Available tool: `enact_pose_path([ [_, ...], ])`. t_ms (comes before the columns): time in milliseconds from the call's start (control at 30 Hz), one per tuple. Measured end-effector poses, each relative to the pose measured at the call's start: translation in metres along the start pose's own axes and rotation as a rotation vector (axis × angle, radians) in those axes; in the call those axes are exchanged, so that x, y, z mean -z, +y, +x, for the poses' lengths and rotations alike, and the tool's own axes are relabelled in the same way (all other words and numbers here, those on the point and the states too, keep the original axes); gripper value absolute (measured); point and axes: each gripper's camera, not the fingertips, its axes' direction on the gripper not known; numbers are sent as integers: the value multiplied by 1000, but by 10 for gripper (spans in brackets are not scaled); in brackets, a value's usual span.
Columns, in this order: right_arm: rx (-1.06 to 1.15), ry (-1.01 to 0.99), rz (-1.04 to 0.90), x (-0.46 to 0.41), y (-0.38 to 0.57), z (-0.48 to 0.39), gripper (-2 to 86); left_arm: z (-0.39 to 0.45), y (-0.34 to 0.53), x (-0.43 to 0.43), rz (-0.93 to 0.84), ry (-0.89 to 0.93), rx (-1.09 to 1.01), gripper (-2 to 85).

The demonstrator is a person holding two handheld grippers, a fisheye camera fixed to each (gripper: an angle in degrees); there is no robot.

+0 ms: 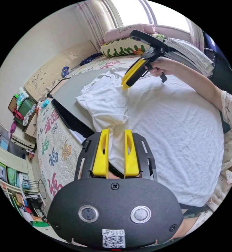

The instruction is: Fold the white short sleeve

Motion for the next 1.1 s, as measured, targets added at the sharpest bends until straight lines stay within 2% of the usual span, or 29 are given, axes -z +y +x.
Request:
enact_pose_path([
  [167,-33,14,22,10,3,7,5,-1,-20,-2,1,-64,20,31],
  [333,-76,19,53,30,13,23,9,-3,-28,9,7,-72,-7,8],
  [433,-52,137,88,44,18,12,44,-7,-30,6,-6,-47,-17,7],
  [500,30,182,135,57,20,-10,61,-8,-34,0,-23,-72,-10,10],
  [600,260,66,168,67,21,-62,78,-10,-38,-4,-15,-47,-17,20],
  [667,410,-9,97,52,17,-104,103,-11,-40,-8,-16,-57,-24,30],
  [767,512,35,4,23,16,-142,110,-18,-39,-17,-14,-62,-12,28],
  [900,503,113,-13,8,12,-150,57,-28,-34,-27,-16,-60,-5,16],
  [967,475,55,-13,15,9,-139,8,-35,-29,-30,-18,-51,-6,12],
  [1100,469,-45,-38,26,9,-124,5,-46,-19,-40,-24,-24,-18,14],
])
